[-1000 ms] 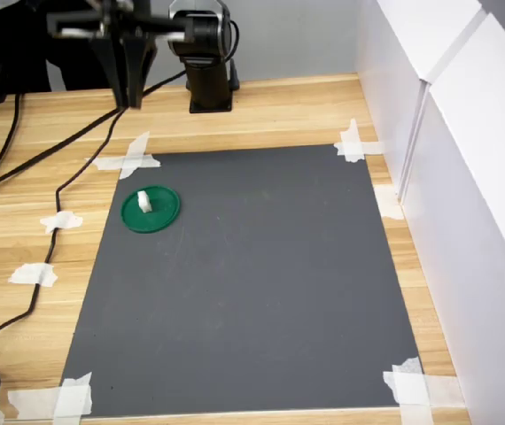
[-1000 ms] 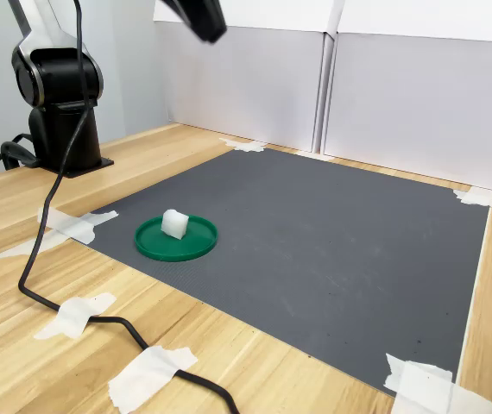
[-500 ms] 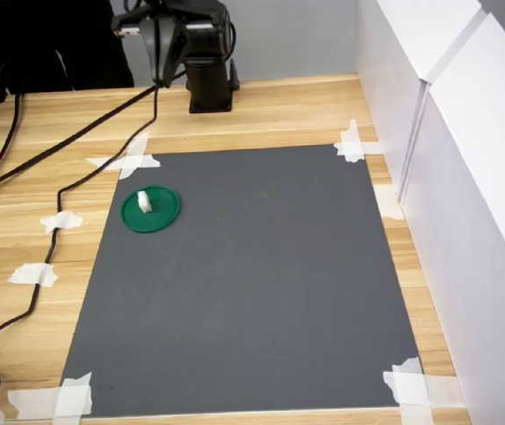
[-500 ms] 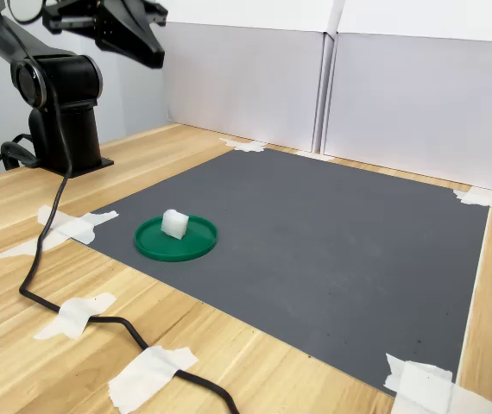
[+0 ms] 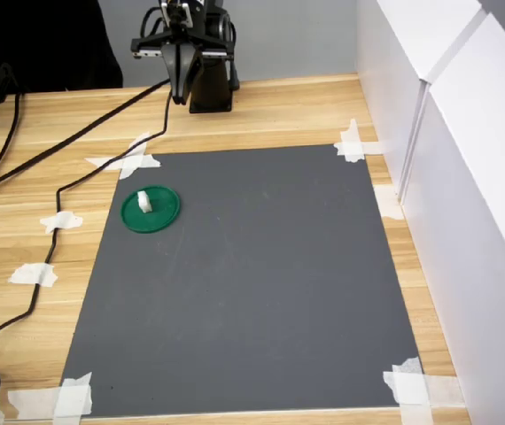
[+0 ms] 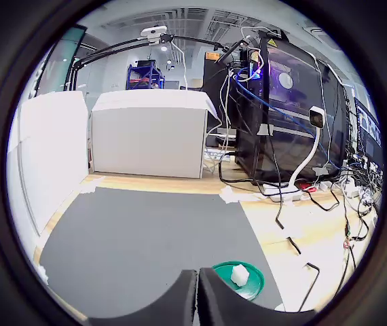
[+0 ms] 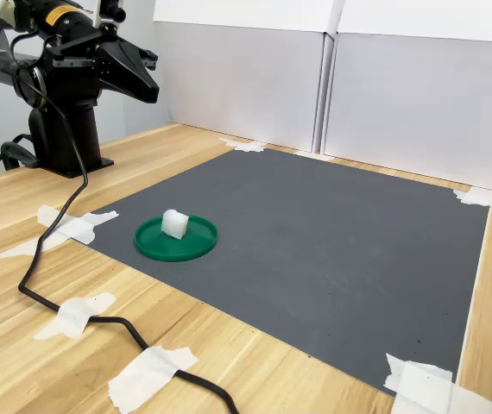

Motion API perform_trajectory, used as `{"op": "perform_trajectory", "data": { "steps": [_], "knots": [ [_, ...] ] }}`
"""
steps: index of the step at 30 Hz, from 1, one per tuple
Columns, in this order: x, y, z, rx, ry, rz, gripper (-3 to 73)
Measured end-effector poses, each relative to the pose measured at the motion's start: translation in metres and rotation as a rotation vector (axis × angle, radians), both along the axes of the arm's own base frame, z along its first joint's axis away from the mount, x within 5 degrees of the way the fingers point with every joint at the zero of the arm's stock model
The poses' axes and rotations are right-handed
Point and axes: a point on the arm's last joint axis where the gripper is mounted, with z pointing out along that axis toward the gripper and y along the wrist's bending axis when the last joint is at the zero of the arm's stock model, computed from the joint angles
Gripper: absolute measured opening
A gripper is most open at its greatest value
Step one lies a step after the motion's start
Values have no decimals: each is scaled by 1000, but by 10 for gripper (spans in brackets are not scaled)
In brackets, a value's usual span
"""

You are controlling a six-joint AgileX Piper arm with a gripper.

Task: Grasp a white terminal and put it on the green lid.

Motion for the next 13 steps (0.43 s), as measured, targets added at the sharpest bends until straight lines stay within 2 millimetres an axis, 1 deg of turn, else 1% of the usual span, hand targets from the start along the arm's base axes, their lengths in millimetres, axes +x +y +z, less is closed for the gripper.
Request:
{"op": "perform_trajectory", "data": {
  "steps": [13],
  "knots": [
    [-1,0,0,0,-5,0,-16]
  ]
}}
